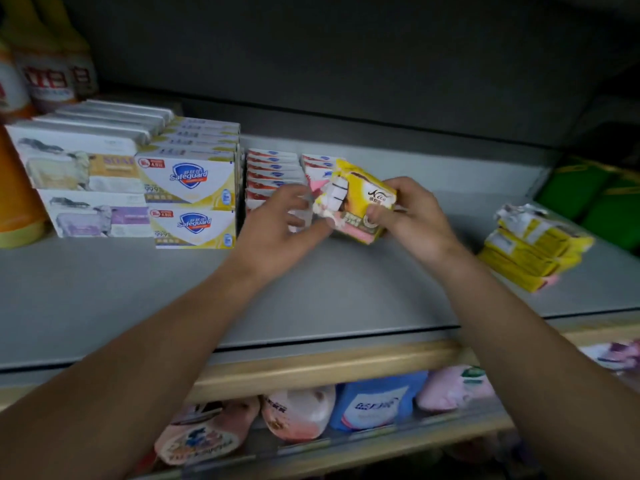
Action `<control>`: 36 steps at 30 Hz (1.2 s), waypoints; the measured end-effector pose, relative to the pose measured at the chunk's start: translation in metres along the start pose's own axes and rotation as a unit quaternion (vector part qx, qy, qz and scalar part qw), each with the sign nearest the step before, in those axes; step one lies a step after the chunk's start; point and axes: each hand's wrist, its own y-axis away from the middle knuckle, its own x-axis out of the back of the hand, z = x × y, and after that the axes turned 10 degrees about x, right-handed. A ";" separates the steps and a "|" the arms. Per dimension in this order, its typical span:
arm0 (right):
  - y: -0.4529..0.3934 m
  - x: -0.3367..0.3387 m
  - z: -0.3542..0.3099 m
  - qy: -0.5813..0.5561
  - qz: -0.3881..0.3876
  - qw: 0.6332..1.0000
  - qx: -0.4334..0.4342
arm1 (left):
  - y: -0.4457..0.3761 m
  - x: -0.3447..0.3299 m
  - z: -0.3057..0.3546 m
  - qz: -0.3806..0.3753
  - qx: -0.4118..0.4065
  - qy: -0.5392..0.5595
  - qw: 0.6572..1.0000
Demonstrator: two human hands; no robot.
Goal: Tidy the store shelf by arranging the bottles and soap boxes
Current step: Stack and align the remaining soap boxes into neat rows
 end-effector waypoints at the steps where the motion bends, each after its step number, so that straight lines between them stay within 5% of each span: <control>1: 0.015 -0.002 -0.003 -0.037 -0.007 0.999 -0.004 | 0.001 0.000 0.002 -0.036 -0.004 0.048 0.998; 4: 0.051 -0.016 0.000 -0.113 0.001 0.993 -0.019 | 0.005 0.000 0.002 -0.146 -0.021 0.092 0.985; 7: 0.065 -0.026 0.006 -0.110 0.030 0.993 -0.007 | 0.007 -0.001 -0.003 -0.175 0.009 0.113 0.978; 19: 0.065 -0.022 0.011 -0.090 -0.048 0.994 0.031 | -0.004 0.003 -0.005 -0.133 0.186 0.262 0.938; 28: 0.067 -0.023 0.008 -0.108 -0.038 0.993 0.033 | -0.001 0.000 -0.006 -0.150 0.149 0.241 0.947; 36: 0.077 -0.007 -0.009 0.013 -0.087 0.996 0.032 | 0.011 -0.012 0.006 -0.176 0.123 0.193 0.957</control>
